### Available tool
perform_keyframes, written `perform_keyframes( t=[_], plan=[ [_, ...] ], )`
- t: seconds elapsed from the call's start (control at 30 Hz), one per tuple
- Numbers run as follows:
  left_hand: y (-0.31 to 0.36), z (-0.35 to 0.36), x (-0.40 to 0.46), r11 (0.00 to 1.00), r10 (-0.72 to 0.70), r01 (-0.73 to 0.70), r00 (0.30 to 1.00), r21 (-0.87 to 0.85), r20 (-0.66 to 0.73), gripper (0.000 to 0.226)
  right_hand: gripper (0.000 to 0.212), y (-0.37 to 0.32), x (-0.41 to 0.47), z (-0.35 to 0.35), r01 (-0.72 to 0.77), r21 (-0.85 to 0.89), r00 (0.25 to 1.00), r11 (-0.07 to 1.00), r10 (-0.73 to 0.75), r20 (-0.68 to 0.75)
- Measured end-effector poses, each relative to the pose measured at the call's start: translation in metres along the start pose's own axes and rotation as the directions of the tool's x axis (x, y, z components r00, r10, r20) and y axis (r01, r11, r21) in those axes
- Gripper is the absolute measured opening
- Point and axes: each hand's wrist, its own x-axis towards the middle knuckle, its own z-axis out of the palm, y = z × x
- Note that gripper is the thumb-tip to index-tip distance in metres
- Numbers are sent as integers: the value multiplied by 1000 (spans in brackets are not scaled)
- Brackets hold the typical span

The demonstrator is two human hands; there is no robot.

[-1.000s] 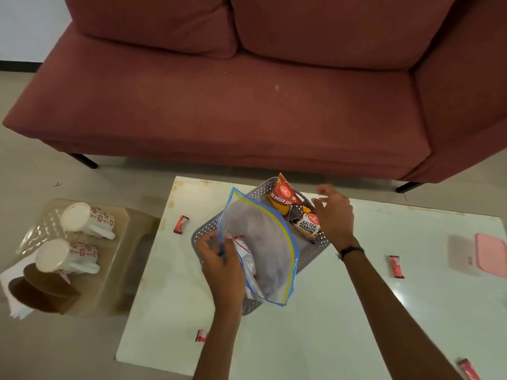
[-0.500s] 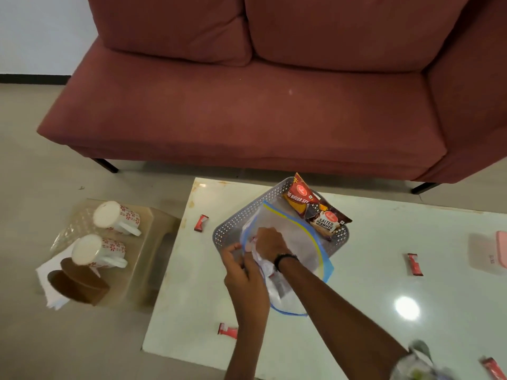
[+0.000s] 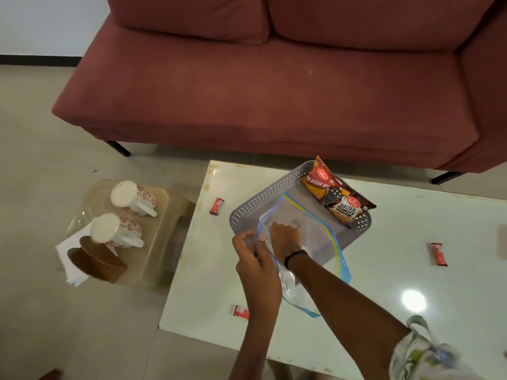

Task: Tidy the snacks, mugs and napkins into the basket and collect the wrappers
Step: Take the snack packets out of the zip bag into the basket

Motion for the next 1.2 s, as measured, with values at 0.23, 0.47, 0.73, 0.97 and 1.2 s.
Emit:
perform_keyframes(
  t=[0.23,0.47,0.73,0.97,1.2],
  plan=[
    [9,7,5,1000,-25,24,999,-19,-40,12,20,10,-36,-47,66,65,979,996,-52,-196],
    [25,15,22,995,-85,79,990,-61,-114,23,17,38,-112,-107,192,537,848,822,136,-512],
    [29,31,32,999,-43,45,991,13,-124,15,16,75,-132,-188,396,729,698,558,333,-634],
    [29,30,23,999,-51,52,991,1,-126,19,17,110,-103,-200,395,729,556,559,487,-674],
    [24,27,18,999,-42,42,994,-7,-99,10,36,126,-12,-88,26,735,786,678,441,-434]
  ],
)
